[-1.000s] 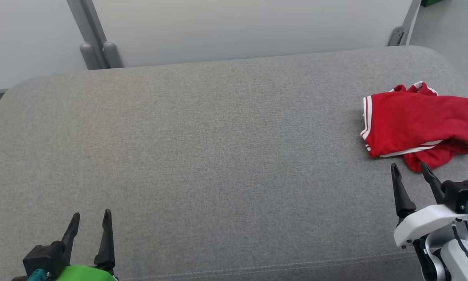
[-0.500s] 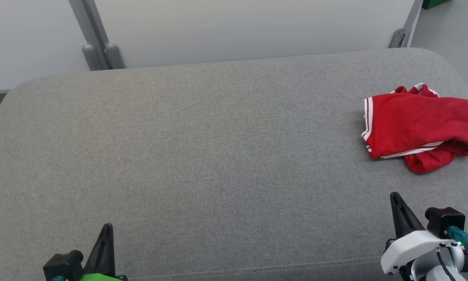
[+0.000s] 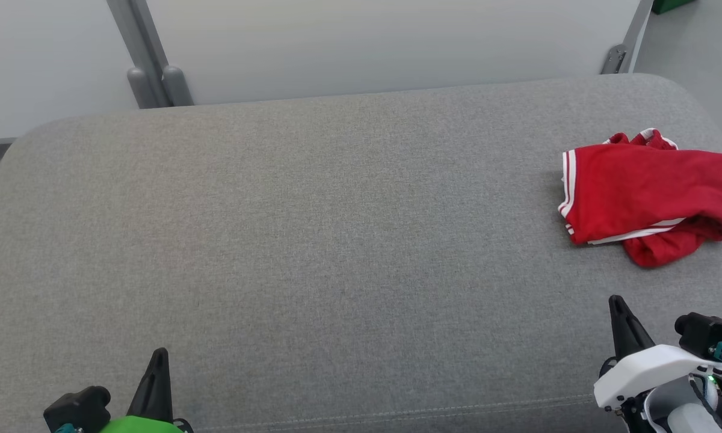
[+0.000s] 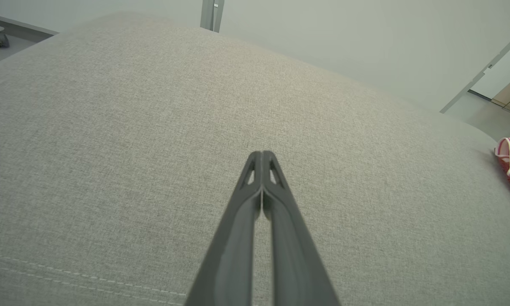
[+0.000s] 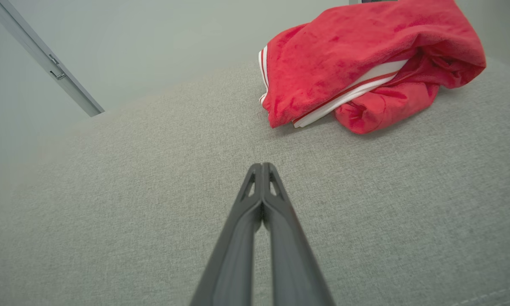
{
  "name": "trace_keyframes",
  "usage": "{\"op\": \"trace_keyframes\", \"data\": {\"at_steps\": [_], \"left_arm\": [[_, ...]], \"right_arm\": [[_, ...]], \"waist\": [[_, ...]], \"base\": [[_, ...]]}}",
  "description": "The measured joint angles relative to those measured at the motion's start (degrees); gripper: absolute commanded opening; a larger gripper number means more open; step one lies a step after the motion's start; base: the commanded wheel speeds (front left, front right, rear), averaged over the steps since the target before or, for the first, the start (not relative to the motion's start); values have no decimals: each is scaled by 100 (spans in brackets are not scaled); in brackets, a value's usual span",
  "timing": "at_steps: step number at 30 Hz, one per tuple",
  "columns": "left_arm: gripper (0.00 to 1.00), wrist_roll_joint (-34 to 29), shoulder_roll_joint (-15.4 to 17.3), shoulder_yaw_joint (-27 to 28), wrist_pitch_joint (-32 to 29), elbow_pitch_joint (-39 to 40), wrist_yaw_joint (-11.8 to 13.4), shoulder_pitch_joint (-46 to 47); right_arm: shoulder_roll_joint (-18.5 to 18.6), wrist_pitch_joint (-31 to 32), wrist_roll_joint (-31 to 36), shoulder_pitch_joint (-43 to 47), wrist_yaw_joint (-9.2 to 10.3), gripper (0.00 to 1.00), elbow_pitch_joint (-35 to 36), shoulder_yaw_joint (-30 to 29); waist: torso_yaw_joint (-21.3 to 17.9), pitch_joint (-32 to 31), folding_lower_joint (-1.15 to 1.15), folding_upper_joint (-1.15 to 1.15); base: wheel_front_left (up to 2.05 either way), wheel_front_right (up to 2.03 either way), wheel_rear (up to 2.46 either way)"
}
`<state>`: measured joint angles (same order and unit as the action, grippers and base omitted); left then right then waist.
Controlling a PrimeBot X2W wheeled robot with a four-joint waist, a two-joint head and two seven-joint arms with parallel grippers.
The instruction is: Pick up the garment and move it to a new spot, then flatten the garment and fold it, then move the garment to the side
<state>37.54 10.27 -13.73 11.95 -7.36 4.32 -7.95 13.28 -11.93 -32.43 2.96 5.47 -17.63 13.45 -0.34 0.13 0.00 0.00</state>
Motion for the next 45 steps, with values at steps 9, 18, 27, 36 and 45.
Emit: {"op": "trace_keyframes", "data": {"at_steps": [9,18,27,36,45], "left_arm": [[0,547,-55,158,-181,-54,-116,9],[0,1159,-123,319,-343,-120,-193,96],[0,1680,-181,479,-517,-182,-309,219],[0,2298,-234,647,-695,-289,-432,335],[0,2955,-319,824,-876,-372,-541,483]], "right_arm": [[-100,200,-590,-18,-142,0,13,-224],[-222,398,-1185,-93,-260,0,26,-435],[-331,581,-1797,-142,-391,0,34,-652],[-444,767,-2423,-225,-497,0,44,-865],[-577,955,-3100,-278,-649,0,54,-1100]], "waist": [[3,2,0,0],[6,3,0,0],[9,3,0,0],[12,3,0,0],[16,3,0,0]], "base": [[0,0,0],[0,0,0],[0,0,0],[0,0,0],[0,0,0]]}}
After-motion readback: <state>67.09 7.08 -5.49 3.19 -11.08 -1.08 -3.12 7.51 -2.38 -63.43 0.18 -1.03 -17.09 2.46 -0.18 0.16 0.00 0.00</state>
